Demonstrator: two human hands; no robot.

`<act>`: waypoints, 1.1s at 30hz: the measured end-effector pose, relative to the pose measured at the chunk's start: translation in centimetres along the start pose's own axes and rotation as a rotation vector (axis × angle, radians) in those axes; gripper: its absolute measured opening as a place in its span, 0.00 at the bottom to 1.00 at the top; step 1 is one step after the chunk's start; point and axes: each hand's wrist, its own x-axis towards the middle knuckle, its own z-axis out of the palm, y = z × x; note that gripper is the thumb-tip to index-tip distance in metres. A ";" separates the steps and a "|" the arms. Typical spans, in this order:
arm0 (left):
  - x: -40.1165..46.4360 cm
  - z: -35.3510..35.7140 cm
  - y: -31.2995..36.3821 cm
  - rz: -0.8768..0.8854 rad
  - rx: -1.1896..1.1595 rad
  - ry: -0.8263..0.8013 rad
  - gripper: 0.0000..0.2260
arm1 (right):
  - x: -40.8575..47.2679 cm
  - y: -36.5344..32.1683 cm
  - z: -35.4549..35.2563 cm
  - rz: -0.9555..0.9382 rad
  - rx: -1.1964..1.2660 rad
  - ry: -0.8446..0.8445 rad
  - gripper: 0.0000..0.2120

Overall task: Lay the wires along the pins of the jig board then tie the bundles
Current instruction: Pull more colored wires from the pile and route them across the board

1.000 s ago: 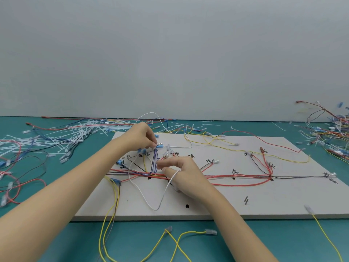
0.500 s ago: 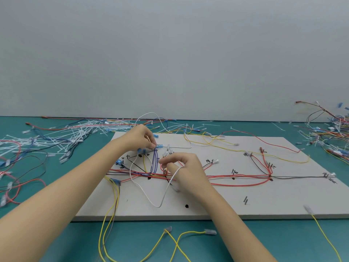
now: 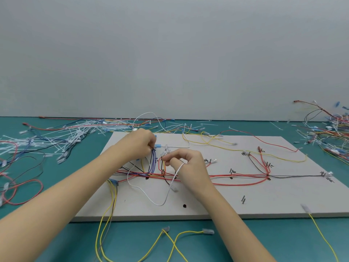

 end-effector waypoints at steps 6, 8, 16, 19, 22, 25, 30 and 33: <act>-0.2 -0.6 -0.1 -0.046 0.062 -0.065 0.11 | 0.0 0.0 -0.1 0.022 -0.003 -0.019 0.15; -0.2 -1.0 -0.5 -0.058 0.056 -0.123 0.12 | 0.0 0.0 -0.1 0.033 -0.014 -0.027 0.15; 0.1 -1.1 -1.9 -0.124 -0.184 -0.256 0.14 | 0.1 0.2 -0.4 0.057 -0.097 -0.015 0.14; 0.0 -1.3 -2.2 -0.164 -0.224 -0.295 0.16 | 0.1 0.2 -0.4 0.062 -0.108 -0.016 0.14; -0.3 -1.5 -2.5 -0.153 -0.203 -0.261 0.15 | 0.1 0.2 -0.4 0.074 -0.109 -0.019 0.14; -0.8 -0.9 -2.9 -0.144 -0.223 -0.179 0.14 | 0.1 0.3 -0.3 0.084 -0.112 -0.018 0.14; -1.7 0.0 -4.2 -0.125 -0.295 -0.025 0.06 | 0.1 0.4 -0.4 0.089 -0.107 -0.037 0.14; -2.0 0.2 -5.0 -0.152 -0.352 0.001 0.04 | 0.1 0.4 -0.3 0.083 -0.104 -0.038 0.14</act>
